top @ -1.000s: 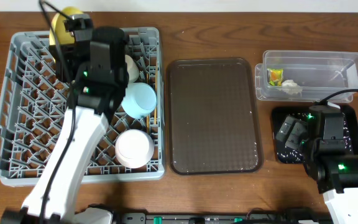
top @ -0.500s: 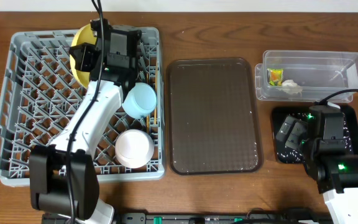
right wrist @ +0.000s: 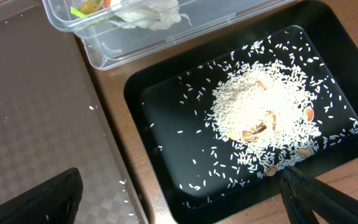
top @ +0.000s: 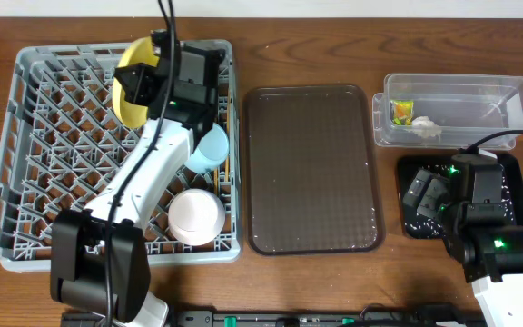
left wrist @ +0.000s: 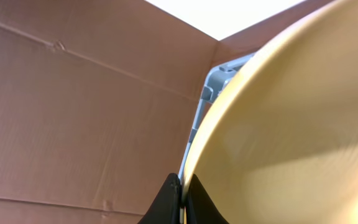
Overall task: Sort waste into correct bins and load items into the dishwasher rack
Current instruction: 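Lower the yellow plate upright into the rack and release it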
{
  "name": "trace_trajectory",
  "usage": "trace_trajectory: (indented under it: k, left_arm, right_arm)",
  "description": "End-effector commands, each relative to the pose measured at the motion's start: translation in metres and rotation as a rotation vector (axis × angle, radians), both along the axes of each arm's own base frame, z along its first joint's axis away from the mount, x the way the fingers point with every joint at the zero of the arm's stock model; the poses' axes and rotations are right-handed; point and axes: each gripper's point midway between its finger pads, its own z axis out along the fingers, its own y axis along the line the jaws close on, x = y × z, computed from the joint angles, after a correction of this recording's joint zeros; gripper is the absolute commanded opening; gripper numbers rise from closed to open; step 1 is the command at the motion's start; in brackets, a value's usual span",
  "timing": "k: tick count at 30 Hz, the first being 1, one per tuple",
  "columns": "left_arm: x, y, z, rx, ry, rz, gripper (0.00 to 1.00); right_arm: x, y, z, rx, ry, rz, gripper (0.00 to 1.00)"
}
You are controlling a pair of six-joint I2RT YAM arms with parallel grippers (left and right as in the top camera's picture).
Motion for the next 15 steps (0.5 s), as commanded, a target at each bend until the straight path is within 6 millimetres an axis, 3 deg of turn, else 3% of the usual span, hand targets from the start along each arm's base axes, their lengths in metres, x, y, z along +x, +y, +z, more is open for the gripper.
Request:
trace_trajectory:
  k: [1,11,12,14,15]
  left_arm:
    - [0.005,-0.026,-0.039,-0.051,0.128,-0.108,0.09]
    - [-0.019,-0.029,-0.056,-0.093,0.166,-0.064,0.09]
    - [-0.021,-0.029,-0.058,-0.105,0.163,-0.058,0.11]
    - [-0.024,-0.03,-0.063,-0.138,0.164,-0.051,0.31]
    - [-0.026,-0.03,-0.066,-0.154,0.171,-0.051,0.36]
  right_arm:
    - [0.0,-0.003,0.002,-0.015,-0.003,-0.007,0.99]
    - [0.0,-0.003,0.002,-0.015,-0.003,-0.007,0.99]
    - [0.0,-0.003,0.002,-0.015,-0.003,-0.007,0.99]
    - [0.0,-0.003,0.002,-0.015,-0.003,-0.007,0.99]
    - [0.0,-0.003,0.002,-0.015,-0.003,-0.007,0.99]
